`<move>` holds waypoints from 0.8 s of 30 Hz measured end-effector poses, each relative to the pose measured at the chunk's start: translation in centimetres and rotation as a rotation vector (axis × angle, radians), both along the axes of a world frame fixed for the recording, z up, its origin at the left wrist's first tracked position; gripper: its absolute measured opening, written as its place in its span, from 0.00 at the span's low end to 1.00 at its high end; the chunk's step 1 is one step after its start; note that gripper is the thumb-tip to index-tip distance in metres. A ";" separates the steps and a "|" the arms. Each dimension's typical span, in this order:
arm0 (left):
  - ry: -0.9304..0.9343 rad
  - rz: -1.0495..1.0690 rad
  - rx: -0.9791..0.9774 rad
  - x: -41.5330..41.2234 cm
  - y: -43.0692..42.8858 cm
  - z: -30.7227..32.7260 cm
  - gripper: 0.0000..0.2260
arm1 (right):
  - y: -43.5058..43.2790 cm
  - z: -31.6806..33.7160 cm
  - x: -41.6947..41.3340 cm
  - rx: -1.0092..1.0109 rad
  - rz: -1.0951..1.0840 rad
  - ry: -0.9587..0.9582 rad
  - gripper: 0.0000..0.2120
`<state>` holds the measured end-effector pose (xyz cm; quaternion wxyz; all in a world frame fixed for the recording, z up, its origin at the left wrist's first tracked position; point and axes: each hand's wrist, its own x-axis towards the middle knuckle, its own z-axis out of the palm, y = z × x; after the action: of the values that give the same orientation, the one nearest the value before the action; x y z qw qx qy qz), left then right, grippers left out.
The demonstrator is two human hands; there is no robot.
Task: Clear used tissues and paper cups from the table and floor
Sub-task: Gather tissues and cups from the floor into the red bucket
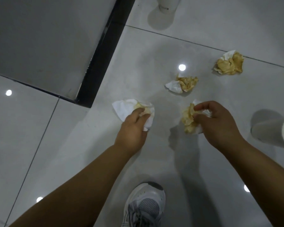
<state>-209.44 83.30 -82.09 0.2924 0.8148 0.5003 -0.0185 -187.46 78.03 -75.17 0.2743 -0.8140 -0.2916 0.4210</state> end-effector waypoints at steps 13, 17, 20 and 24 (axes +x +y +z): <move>-0.135 0.015 0.009 6.4 4.0 2.1 0.14 | -0.9 -0.2 3.2 -0.036 -0.094 -0.043 0.08; -0.267 -0.034 0.118 11.7 6.5 3.6 0.20 | -0.5 -0.1 5.2 -0.016 -0.083 -0.156 0.09; -0.148 -0.072 0.062 15.0 8.1 2.8 0.20 | 0.9 -0.1 7.1 -0.002 -0.065 -0.253 0.14; 0.049 -0.199 0.028 16.9 9.2 0.4 0.24 | 3.8 -0.2 9.6 0.008 -0.073 -0.356 0.21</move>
<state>-192.56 92.51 -81.66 0.2652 0.8637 0.4243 -0.0604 -177.89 81.82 -75.34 0.2366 -0.8846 -0.3074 0.2590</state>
